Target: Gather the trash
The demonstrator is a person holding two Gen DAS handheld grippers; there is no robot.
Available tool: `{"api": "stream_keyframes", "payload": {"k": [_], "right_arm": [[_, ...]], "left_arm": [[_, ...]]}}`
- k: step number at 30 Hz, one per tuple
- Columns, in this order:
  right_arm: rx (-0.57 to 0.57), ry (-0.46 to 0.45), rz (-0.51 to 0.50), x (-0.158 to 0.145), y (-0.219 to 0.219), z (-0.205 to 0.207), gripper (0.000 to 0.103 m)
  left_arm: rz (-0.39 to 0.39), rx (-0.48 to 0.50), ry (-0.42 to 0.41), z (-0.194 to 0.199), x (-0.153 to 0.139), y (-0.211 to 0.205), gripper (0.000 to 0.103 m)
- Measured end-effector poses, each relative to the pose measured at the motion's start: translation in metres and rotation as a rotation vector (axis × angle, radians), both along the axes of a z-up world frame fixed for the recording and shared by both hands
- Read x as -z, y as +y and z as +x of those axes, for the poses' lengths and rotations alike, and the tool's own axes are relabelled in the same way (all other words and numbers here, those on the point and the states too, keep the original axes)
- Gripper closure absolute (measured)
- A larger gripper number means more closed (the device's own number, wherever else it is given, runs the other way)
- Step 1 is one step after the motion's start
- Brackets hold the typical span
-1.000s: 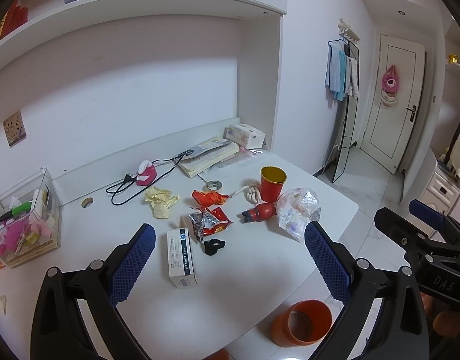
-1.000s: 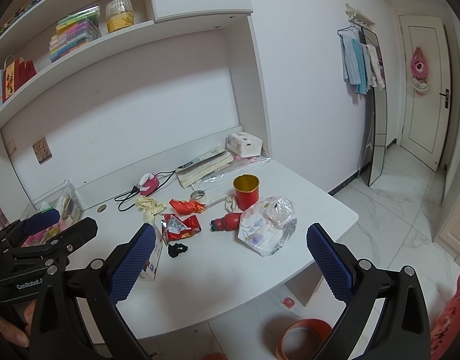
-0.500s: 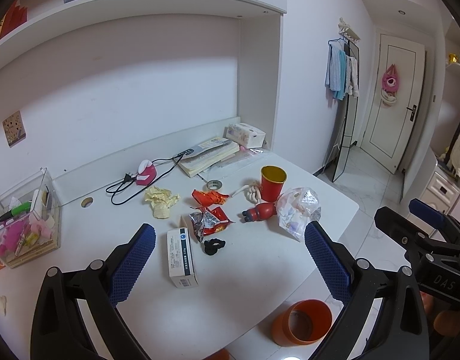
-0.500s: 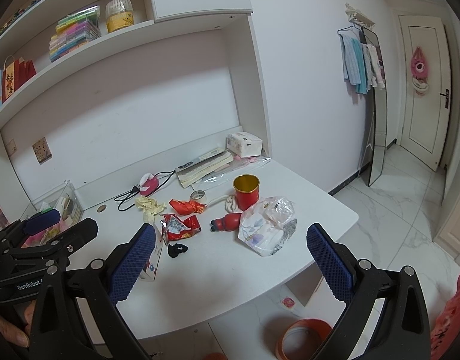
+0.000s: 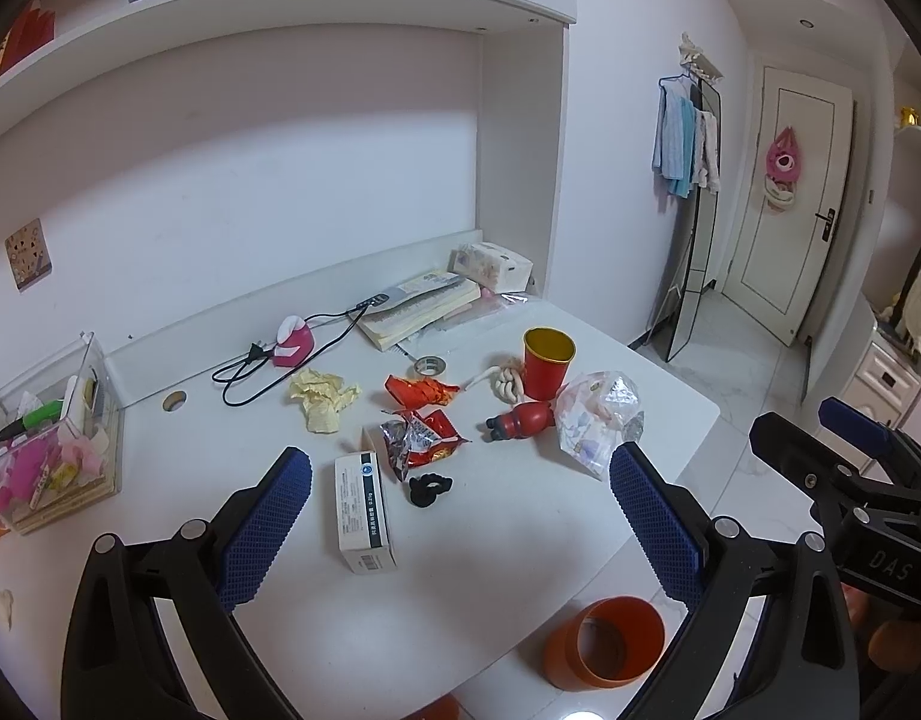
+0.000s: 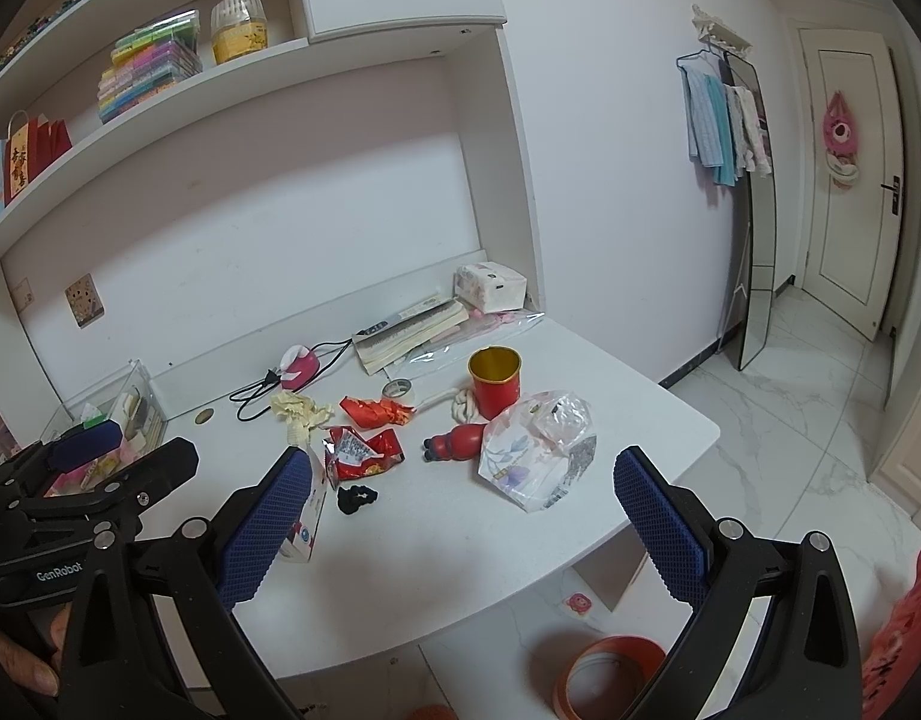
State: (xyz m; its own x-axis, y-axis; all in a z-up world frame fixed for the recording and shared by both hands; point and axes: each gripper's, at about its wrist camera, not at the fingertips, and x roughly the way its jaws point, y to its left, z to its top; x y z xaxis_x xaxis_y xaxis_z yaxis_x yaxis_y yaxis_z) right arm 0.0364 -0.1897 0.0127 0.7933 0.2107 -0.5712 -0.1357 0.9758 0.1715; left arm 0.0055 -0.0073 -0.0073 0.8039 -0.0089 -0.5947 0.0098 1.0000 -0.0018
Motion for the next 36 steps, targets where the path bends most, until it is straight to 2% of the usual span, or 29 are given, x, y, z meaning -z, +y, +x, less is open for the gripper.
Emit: {"api": "stream_keyframes", "payload": {"k": [9,21,28,36], "right_arm": [[-0.020,0.009,0.010,0.003,0.005,0.000,0.005],[-0.078,0.069,0.034,0.016,0.024,0.012,0.005],[-0.096,0.111,0.030,0.027,0.034,0.028,0.005],[-0.147,0.172,0.032,0.046,0.045,0.053,0.005]], "left_arm": [[-0.020,-0.007,0.025,0.002,0.001,0.008,0.005],[-0.031,-0.073,0.085,0.005,0.013,0.034,0.005],[-0.018,-0.097,0.164,0.025,0.031,0.049,0.005],[-0.072,-0.103,0.244,0.045,0.052,0.060,0.005]]}}
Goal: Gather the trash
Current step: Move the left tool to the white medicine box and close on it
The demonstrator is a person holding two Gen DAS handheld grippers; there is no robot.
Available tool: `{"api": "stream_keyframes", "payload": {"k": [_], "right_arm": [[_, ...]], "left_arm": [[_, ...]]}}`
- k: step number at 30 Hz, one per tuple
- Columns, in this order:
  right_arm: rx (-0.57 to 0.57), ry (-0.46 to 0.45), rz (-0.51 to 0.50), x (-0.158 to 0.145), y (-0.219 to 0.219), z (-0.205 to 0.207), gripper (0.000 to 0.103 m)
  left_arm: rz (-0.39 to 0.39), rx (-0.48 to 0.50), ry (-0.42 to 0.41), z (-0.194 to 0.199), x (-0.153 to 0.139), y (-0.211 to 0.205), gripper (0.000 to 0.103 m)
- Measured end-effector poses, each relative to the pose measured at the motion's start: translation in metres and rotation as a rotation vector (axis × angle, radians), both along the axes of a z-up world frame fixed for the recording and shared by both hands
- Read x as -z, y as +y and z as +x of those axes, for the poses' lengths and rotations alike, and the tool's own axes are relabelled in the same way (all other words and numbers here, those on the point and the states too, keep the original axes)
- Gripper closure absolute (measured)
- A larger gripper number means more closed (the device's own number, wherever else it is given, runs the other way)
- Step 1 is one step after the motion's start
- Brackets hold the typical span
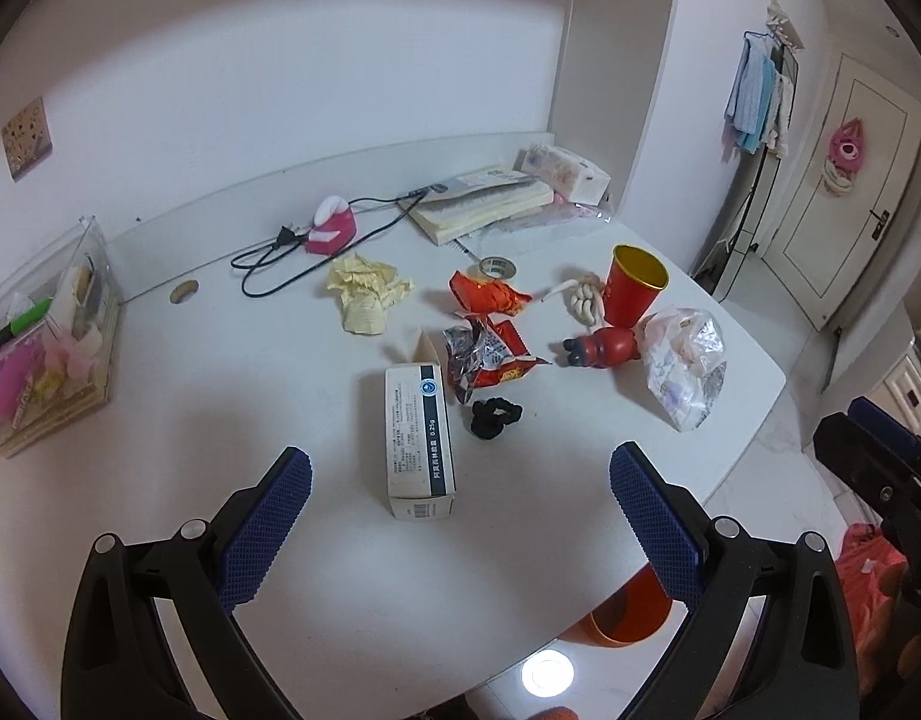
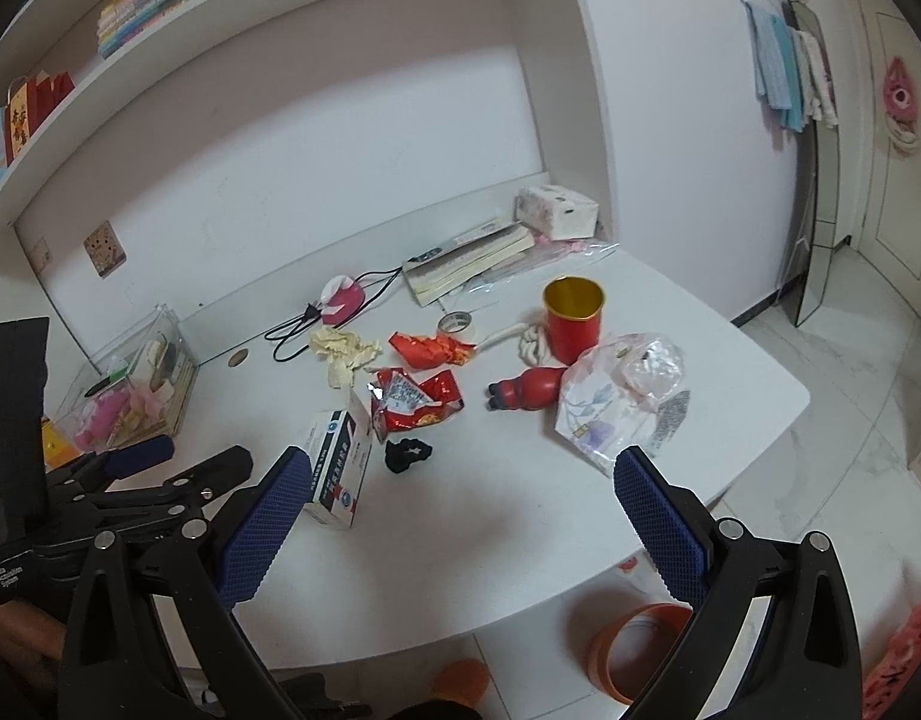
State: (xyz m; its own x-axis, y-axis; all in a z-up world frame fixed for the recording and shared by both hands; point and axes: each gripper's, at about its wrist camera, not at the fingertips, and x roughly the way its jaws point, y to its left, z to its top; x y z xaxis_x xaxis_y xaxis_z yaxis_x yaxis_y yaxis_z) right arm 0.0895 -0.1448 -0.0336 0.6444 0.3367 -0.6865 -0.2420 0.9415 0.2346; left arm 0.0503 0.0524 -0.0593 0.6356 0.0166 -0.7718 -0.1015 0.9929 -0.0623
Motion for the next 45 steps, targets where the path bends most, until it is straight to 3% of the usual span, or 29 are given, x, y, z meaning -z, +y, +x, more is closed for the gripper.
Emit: {"api": "stream_keyframes", "payload": {"k": [9,15,21,35,36,38,45], "right_arm": [[-0.055,0.029,-0.041,0.018,0.017,0.019,0.005],[-0.051,0.075,-0.090,0.031,0.023,0.035,0.005],[-0.055,0.103,-0.077,0.042,0.023,0.041,0.005],[-0.128,0.152,-0.046,0.076,0.044,0.081,0.005],[-0.131,0.149,-0.046,0.076,0.045,0.084,0.005],[-0.138,0.152,-0.045,0.078,0.048,0.089,0.005],[-0.145,0.175,-0.034,0.088,0.054,0.098,0.005]], "left_arm": [[-0.018,0.009,0.060,0.027,0.024,0.009,0.005],[0.027,0.008,0.113,0.050,0.046,0.011,0.005],[-0.007,-0.005,0.154,0.068,0.066,0.019,0.005],[0.010,0.005,0.229,0.090,0.099,0.027,0.005],[0.013,0.006,0.230,0.091,0.101,0.027,0.008],[0.002,0.021,0.252,0.095,0.107,0.027,0.026],[-0.004,0.017,0.282,0.103,0.118,0.031,0.028]]}}
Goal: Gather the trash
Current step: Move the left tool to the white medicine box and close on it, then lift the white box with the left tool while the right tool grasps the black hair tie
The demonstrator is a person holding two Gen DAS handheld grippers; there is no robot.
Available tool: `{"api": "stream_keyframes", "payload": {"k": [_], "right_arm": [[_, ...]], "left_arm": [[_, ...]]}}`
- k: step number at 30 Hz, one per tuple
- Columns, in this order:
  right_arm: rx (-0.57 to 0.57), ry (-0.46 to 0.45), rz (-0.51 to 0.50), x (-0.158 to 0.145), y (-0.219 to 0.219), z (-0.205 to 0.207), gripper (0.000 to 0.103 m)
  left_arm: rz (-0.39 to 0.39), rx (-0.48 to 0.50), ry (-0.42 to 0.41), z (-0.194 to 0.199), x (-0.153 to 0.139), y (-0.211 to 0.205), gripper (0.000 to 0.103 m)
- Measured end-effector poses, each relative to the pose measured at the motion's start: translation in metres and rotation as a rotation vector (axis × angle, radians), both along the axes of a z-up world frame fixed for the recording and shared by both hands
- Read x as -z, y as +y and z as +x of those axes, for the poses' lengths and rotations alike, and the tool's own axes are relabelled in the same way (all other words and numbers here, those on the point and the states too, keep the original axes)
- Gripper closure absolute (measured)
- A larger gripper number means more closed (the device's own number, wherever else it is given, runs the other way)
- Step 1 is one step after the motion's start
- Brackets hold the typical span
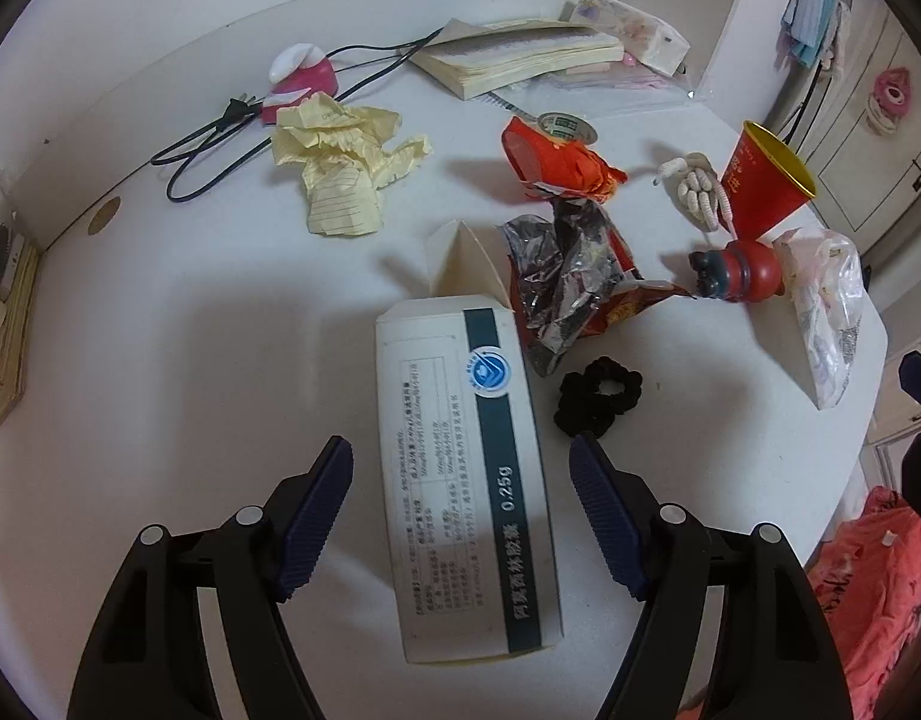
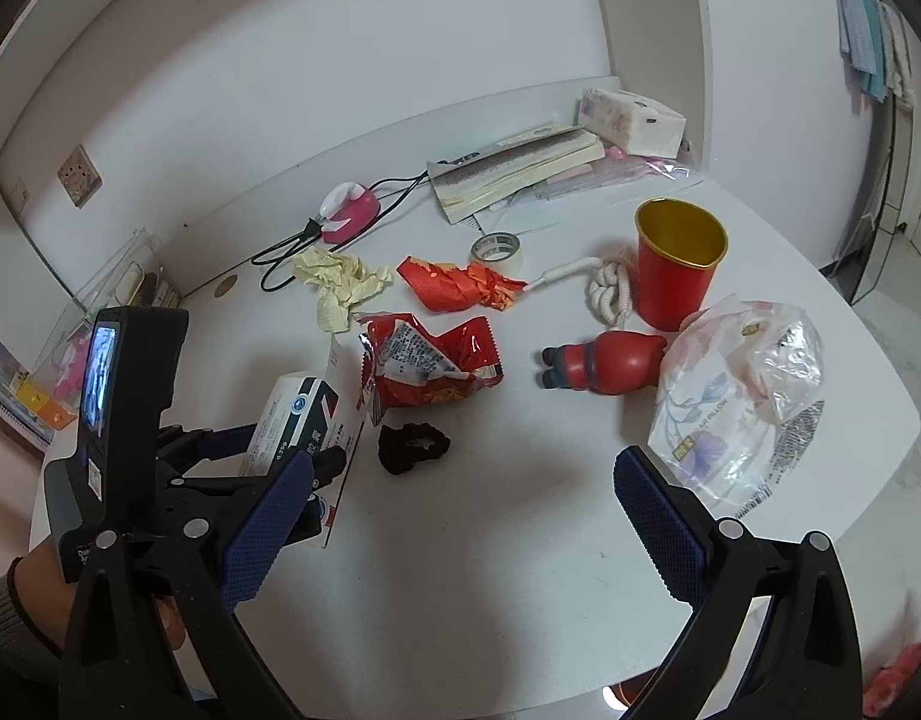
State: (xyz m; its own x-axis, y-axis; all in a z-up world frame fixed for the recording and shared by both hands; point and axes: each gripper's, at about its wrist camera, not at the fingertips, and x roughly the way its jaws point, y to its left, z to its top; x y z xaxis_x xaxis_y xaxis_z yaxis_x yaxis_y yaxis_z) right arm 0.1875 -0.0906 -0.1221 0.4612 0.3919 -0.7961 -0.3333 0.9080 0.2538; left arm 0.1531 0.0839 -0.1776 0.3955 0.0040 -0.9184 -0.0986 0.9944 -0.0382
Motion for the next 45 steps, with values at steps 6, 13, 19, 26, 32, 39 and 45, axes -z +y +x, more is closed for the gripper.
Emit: {"api": "stream_keyframes", "payload": {"k": [6,13,19,26,32,39,45], "right_arm": [[-0.028,0.025,0.006,0.014,0.013,0.007,0.008],[-0.072,0.059,0.007,0.035,0.037,0.015,0.019],[-0.090,0.089,-0.024,0.059,0.056,0.022,0.028],[-0.106,0.094,-0.102,0.085,0.075,0.032,0.040],[-0.105,0.092,-0.143,0.097,0.084,0.035,0.052],[-0.134,0.024,-0.222,0.099,0.097,0.029,0.080],[-0.130,0.013,-0.205,0.098,0.096,0.023,0.087]], "left_arm": [[-0.015,0.018,0.043,0.005,0.010,0.003,0.050],[0.007,0.036,0.054,0.003,0.011,0.012,0.059],[-0.010,0.028,0.054,0.005,0.010,0.031,0.059],[-0.006,0.063,0.053,0.008,0.009,0.035,0.059],[-0.009,0.104,0.050,0.012,0.010,0.034,0.059],[-0.016,0.125,0.044,0.014,0.011,0.035,0.059],[-0.011,0.124,0.028,0.010,0.009,0.037,0.059]]}}
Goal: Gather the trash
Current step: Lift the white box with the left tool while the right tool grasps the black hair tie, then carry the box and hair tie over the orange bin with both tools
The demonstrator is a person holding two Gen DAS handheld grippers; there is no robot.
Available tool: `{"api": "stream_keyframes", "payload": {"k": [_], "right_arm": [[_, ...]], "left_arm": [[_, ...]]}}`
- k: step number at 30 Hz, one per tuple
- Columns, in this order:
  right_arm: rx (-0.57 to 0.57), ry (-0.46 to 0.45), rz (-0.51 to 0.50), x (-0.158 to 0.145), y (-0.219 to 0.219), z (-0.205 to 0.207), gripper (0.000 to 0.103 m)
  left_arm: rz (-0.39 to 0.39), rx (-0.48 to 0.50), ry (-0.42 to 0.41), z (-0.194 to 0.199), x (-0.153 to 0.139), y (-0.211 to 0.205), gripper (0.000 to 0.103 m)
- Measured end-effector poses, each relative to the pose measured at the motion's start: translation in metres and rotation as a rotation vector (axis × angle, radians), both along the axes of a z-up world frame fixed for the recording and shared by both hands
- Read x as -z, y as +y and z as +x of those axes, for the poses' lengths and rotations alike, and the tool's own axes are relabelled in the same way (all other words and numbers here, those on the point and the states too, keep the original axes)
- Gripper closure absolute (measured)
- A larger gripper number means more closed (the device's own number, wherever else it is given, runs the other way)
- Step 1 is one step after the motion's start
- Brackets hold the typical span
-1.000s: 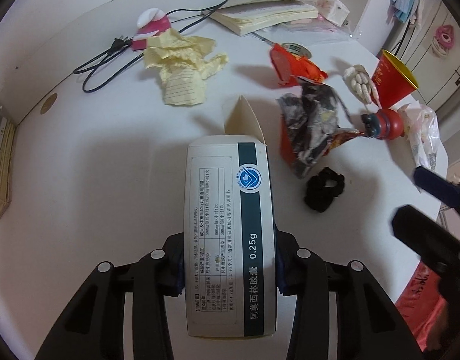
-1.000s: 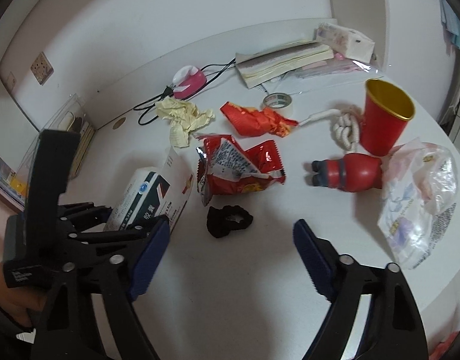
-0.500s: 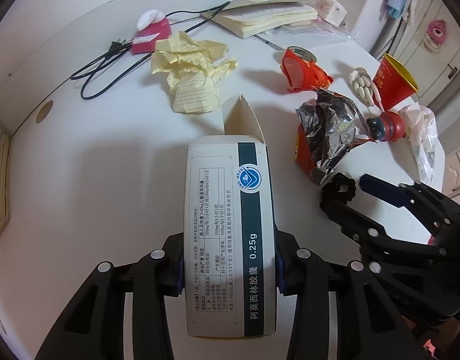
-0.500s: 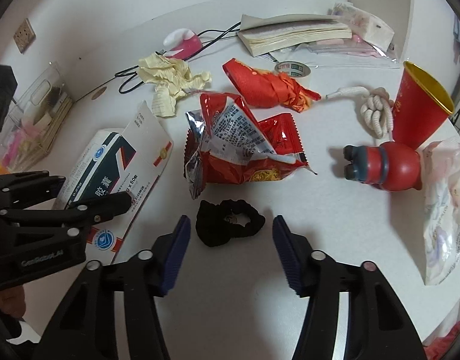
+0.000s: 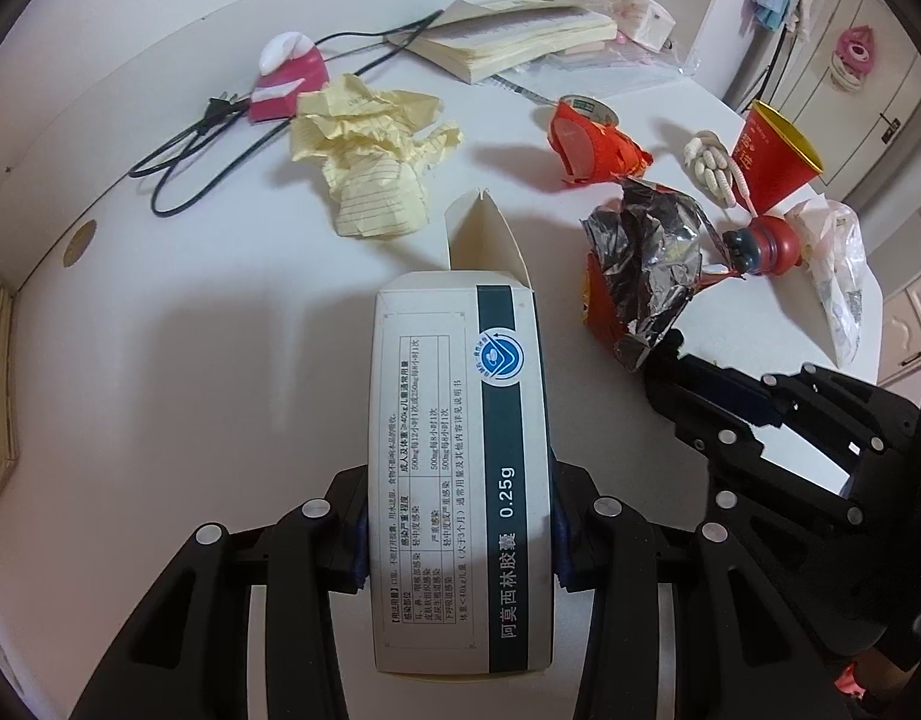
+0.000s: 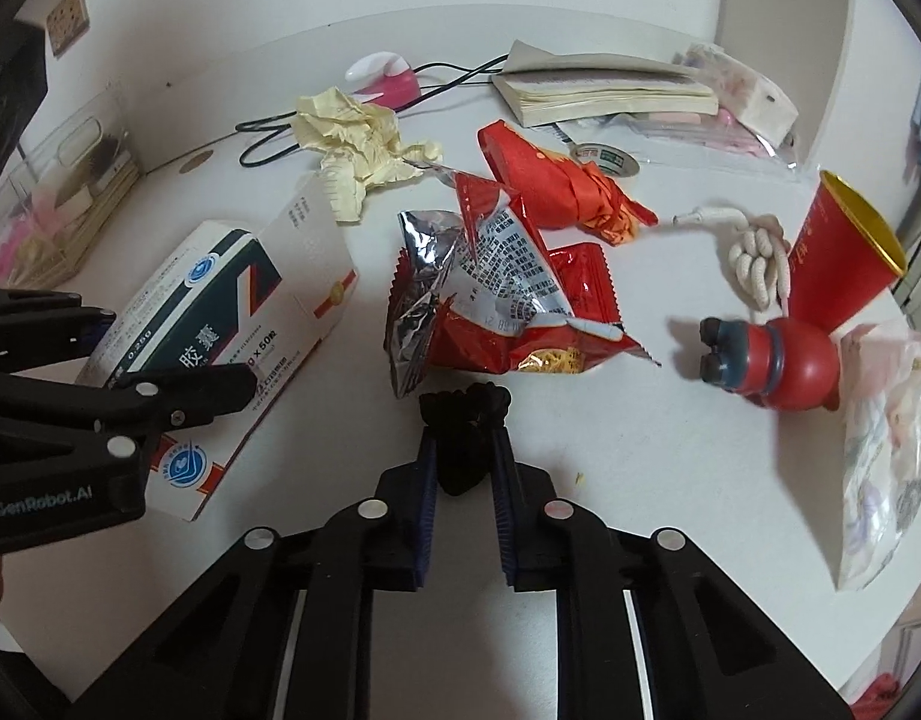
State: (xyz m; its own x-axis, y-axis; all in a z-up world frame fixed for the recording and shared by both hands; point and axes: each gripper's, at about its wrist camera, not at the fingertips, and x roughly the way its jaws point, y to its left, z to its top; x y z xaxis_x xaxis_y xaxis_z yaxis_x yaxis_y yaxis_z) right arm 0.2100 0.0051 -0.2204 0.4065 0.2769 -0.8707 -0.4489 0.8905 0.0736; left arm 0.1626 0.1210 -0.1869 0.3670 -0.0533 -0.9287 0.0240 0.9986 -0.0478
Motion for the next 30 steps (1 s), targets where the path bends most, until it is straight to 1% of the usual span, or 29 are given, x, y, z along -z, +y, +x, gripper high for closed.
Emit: {"api": "stream_keyframes", "payload": {"k": [3,7,11,15,19,22,26,30], "right_arm": [[0.008,0.008,0.025,-0.006,-0.004,-0.005,0.087],[0.008,0.022,0.083,-0.021,-0.010,-0.022,0.087],[-0.002,-0.002,0.134,-0.045,-0.018,-0.044,0.087],[-0.005,-0.029,0.164,-0.067,-0.033,-0.067,0.087],[0.011,-0.046,0.184,-0.087,-0.058,-0.088,0.087],[0.040,-0.069,0.185,-0.103,-0.086,-0.108,0.087],[0.091,-0.090,0.186,-0.115,-0.123,-0.130,0.087],[0.164,-0.101,0.188,-0.123,-0.164,-0.151,0.087]], "left_arm": [[-0.004,-0.012,-0.004,-0.004,-0.004,0.005,0.059],[0.008,-0.019,-0.013,-0.018,-0.014,0.006,0.059],[0.014,-0.009,-0.037,-0.036,-0.031,-0.002,0.059],[0.012,0.005,-0.070,-0.055,-0.050,-0.020,0.059],[0.000,0.038,-0.105,-0.073,-0.069,-0.049,0.059],[-0.003,0.072,-0.130,-0.085,-0.082,-0.073,0.059],[-0.010,0.127,-0.159,-0.099,-0.095,-0.107,0.059],[-0.019,0.197,-0.171,-0.108,-0.101,-0.142,0.059]]}}
